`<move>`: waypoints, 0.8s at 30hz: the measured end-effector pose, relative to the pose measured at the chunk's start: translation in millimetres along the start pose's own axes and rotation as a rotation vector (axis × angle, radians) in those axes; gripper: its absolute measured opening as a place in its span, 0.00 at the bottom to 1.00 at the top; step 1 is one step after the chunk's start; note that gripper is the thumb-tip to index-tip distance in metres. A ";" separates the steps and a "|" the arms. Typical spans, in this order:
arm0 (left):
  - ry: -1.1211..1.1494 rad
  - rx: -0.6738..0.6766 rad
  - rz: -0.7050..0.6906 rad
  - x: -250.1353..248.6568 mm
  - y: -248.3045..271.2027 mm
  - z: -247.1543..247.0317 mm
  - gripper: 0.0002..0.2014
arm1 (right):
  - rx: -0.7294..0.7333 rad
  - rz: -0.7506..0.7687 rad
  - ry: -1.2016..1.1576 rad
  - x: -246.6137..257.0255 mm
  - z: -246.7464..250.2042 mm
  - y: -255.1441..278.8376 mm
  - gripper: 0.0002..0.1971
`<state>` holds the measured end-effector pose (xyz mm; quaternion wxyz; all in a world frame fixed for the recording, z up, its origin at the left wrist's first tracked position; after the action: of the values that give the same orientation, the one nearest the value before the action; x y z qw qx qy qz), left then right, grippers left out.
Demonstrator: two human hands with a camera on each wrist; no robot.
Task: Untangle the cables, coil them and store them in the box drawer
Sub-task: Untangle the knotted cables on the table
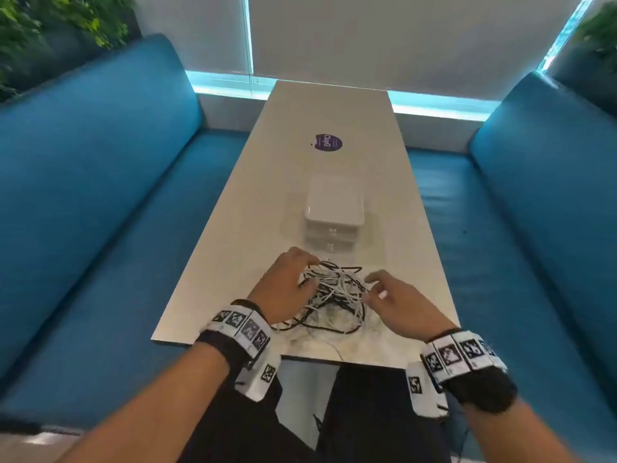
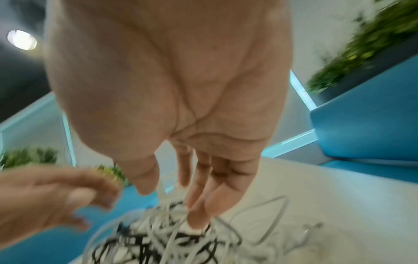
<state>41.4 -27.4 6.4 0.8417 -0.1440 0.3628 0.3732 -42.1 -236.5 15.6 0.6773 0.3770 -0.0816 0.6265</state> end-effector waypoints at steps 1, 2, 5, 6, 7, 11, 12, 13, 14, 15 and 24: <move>-0.047 0.024 -0.019 -3.9 -11.2 -10.1 0.18 | -0.019 0.019 0.014 2.5 -3.5 -13.8 0.18; -0.126 0.061 -0.007 -7.4 -18.1 -17.5 0.19 | -0.012 0.013 0.057 6.8 -6.8 -23.0 0.22; -0.358 0.188 0.085 0.2 -32.5 -44.8 0.21 | 0.031 -0.031 0.131 7.3 -20.7 -48.1 0.24; -0.394 0.206 0.105 7.2 -32.7 -48.7 0.21 | 0.043 -0.052 0.111 5.1 -22.5 -49.8 0.24; -0.412 0.214 0.120 13.6 -33.3 -50.0 0.21 | 0.053 -0.058 0.088 1.5 -23.6 -51.7 0.23; -0.431 0.230 0.119 15.0 -37.9 -43.4 0.14 | 0.103 -0.057 0.066 -1.1 -21.7 -53.4 0.22; -0.420 0.234 0.126 16.1 -39.0 -43.2 0.12 | 0.105 -0.062 0.071 -2.5 -21.3 -53.9 0.20; -0.395 0.234 0.143 18.7 -39.5 -42.8 0.12 | 0.098 -0.074 0.070 -3.9 -20.2 -54.6 0.19; -0.369 0.229 0.169 23.1 -40.4 -42.7 0.13 | 0.086 -0.095 0.074 -5.4 -18.6 -55.4 0.17; -0.335 0.216 0.194 27.2 -41.3 -41.8 0.15 | 0.072 -0.115 0.086 -7.0 -17.3 -55.6 0.15; -0.392 0.313 0.191 15.5 -45.0 -42.0 0.25 | -0.054 -0.083 0.079 -2.3 -7.1 -64.2 0.09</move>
<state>60.3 -71.4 -35.2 0.8688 0.0979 0.2583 0.4110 13.2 -229.5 -17.0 0.7155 0.3365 -0.0561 0.6097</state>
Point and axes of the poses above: each hand's wrist, its own y-axis away from the middle knuckle, its own z-axis out of the back of the hand, x = y × z, the point moved 5 cm from there along -y, towards the middle knuckle, and after that the axes turned 13 degrees about x, right-handed, at the moved point
